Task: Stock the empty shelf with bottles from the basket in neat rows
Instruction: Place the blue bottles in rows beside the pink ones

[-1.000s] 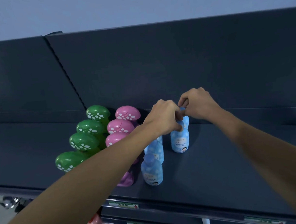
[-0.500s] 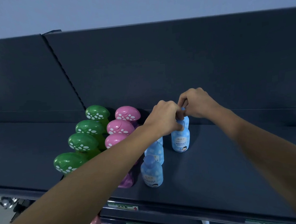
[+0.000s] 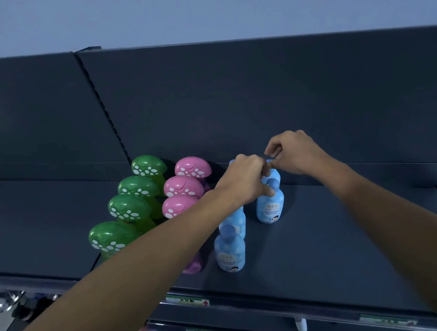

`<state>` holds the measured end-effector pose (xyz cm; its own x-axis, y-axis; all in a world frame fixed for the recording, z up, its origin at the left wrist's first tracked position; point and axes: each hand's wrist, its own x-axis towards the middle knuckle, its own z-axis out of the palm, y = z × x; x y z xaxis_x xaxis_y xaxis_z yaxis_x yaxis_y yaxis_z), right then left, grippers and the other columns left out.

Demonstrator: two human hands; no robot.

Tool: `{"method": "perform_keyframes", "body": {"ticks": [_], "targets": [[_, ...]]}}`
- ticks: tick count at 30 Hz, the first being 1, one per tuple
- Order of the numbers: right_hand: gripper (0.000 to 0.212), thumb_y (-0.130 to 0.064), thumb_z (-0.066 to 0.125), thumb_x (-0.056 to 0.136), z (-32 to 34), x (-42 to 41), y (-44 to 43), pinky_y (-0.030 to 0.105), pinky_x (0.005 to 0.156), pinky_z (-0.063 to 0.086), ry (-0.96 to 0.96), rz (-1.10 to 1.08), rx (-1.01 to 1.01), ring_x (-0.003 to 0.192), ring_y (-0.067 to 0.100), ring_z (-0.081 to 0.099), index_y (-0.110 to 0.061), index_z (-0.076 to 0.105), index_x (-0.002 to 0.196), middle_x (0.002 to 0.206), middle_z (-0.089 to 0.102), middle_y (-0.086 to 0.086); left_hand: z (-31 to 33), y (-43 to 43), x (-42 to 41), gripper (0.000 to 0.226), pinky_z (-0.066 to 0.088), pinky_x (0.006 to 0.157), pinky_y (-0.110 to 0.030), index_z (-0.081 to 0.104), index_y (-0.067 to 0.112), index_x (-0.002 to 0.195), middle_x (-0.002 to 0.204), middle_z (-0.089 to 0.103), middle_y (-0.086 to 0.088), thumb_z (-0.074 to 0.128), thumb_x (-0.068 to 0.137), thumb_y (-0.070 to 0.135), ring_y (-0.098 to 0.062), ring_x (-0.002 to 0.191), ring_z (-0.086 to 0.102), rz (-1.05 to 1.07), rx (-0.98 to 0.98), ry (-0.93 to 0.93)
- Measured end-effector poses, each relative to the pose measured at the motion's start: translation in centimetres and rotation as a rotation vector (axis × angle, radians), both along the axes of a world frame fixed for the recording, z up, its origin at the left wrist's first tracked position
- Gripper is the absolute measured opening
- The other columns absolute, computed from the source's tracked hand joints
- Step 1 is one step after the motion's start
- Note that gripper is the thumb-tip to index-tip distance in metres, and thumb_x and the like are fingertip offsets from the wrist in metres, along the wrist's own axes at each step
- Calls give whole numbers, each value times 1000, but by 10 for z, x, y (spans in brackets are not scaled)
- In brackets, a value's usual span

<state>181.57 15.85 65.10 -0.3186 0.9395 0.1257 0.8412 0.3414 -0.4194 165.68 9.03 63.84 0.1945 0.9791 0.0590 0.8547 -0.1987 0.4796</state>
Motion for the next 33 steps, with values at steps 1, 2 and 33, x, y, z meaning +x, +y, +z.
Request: {"method": "perform_keyframes", "body": {"ticks": [1,2,33], "targets": [[19,-27,85,74,2,-1,-3,20,76,51,5,-7,11,83,2,65,-28,73,88,84,68,-16,3,-1,-5,36,57,84,-39,68,20,97,90,68,4,88,71,35,-20,95,65,11,18,-2],[18,-26,85,75,5,-3,-6,22,78,53,9,-15,22,82,1,65,-28,72,88,84,68,-16,6,-2,-10,35,57,84,-39,69,20,96,91,69,3,88,72,35,-20,93,66,22,40,-3],[21,-22,77,80,-15,-319,-302,33,81,57,-68,64,3,87,17,67,-22,73,100,95,72,-2,-6,-254,-352,15,60,83,-38,72,20,94,90,72,4,77,85,32,-18,89,67,109,31,29]]}}
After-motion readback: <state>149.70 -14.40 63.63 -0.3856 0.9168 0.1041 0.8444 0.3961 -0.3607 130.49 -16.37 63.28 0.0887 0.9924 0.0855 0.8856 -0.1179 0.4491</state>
